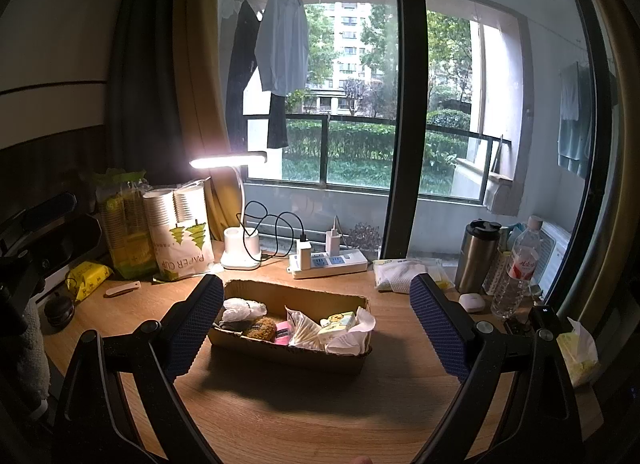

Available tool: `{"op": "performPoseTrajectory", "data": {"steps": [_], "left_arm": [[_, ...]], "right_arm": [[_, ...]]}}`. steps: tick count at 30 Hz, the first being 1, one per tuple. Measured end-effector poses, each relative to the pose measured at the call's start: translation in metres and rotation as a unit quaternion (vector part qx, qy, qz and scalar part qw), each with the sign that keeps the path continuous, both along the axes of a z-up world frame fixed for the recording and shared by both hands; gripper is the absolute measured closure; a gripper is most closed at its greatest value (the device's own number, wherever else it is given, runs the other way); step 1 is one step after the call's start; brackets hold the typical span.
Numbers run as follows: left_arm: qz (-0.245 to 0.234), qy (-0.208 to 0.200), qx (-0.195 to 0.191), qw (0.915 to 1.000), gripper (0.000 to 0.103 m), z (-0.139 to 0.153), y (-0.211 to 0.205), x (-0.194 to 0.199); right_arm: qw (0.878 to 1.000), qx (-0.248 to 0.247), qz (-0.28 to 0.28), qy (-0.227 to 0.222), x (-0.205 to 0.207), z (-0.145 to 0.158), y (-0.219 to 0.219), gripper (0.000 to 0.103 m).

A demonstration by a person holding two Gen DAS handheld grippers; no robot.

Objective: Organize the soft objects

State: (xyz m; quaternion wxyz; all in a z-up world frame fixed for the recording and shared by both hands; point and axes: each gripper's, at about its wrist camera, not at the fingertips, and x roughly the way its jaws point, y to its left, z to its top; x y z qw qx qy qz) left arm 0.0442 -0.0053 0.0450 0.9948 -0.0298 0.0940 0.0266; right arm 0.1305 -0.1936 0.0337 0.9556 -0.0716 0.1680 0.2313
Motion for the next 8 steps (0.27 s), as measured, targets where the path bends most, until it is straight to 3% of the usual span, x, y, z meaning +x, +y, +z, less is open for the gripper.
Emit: {"op": "performPoseTrajectory", "data": {"steps": [8], "left_arm": [[-0.005,0.008,-0.003,1.0,0.001,-0.004,-0.002,0.013]], "right_arm": [[1.0,0.0,0.0,0.009,0.011,-0.005,-0.004,0.007]]}}
